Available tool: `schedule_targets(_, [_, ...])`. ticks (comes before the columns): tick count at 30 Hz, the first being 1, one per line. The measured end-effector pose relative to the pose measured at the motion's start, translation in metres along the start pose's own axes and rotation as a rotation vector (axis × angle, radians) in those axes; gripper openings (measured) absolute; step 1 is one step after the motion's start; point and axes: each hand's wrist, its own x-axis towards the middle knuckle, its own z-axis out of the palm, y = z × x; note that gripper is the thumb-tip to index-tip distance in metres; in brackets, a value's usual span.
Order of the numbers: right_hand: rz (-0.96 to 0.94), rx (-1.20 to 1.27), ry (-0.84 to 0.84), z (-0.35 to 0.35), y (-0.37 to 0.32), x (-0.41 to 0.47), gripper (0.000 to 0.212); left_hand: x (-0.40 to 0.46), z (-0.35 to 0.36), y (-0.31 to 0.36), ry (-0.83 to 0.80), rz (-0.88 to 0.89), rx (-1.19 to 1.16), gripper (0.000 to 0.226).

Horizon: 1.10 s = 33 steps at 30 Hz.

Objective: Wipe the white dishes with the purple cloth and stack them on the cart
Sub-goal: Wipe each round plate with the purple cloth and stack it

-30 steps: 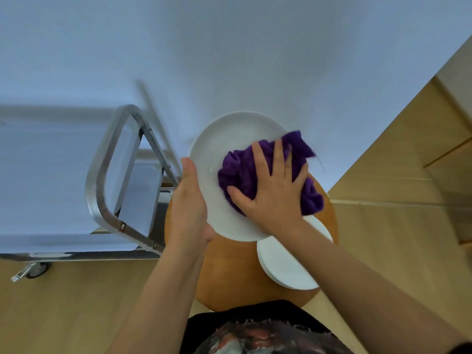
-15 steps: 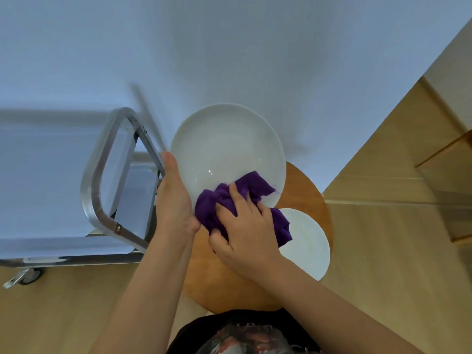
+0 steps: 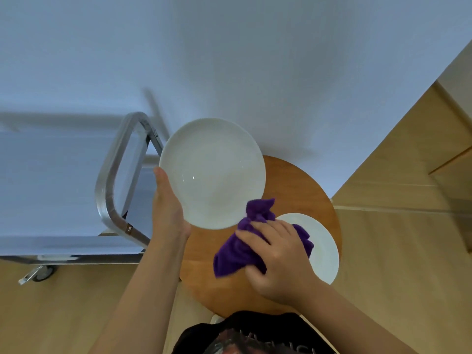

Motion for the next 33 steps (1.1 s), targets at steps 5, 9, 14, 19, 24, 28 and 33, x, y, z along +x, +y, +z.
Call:
schedule_targets(5, [0.227, 0.092, 0.083, 0.007, -0.01, 0.005, 0.048, 0.0, -0.008, -0.006, 0.037, -0.022, -0.052, 0.044])
schedule_targets(9, [0.027, -0.125, 0.08, 0.02, -0.015, 0.014, 0.055, -0.003, -0.005, -0.006, 0.044, -0.089, -0.11, 0.048])
schedule_targets(14, [-0.018, -0.27, 0.059, 0.033, -0.012, 0.028, 0.051, -0.011, 0.004, -0.009, 0.002, -0.151, -0.1, 0.042])
schedule_targets(19, [-0.124, -0.153, 0.145, 0.03, -0.01, 0.026, 0.03, -0.017, 0.007, -0.007, -0.094, -0.129, 0.051, 0.043])
schedule_targets(24, [0.397, 0.597, 0.053, -0.008, -0.009, 0.035, 0.012, -0.017, -0.006, 0.01, -0.267, -0.049, 0.343, 0.091])
schedule_targets(28, [0.637, 1.325, 0.082, -0.031, 0.014, 0.04, 0.015, -0.001, -0.033, -0.013, -0.214, -0.129, 0.445, 0.094])
schedule_targets(33, [0.686, 1.618, -0.085, -0.023, 0.036, 0.023, 0.048, -0.002, -0.044, -0.047, -0.392, -0.529, -0.258, 0.086])
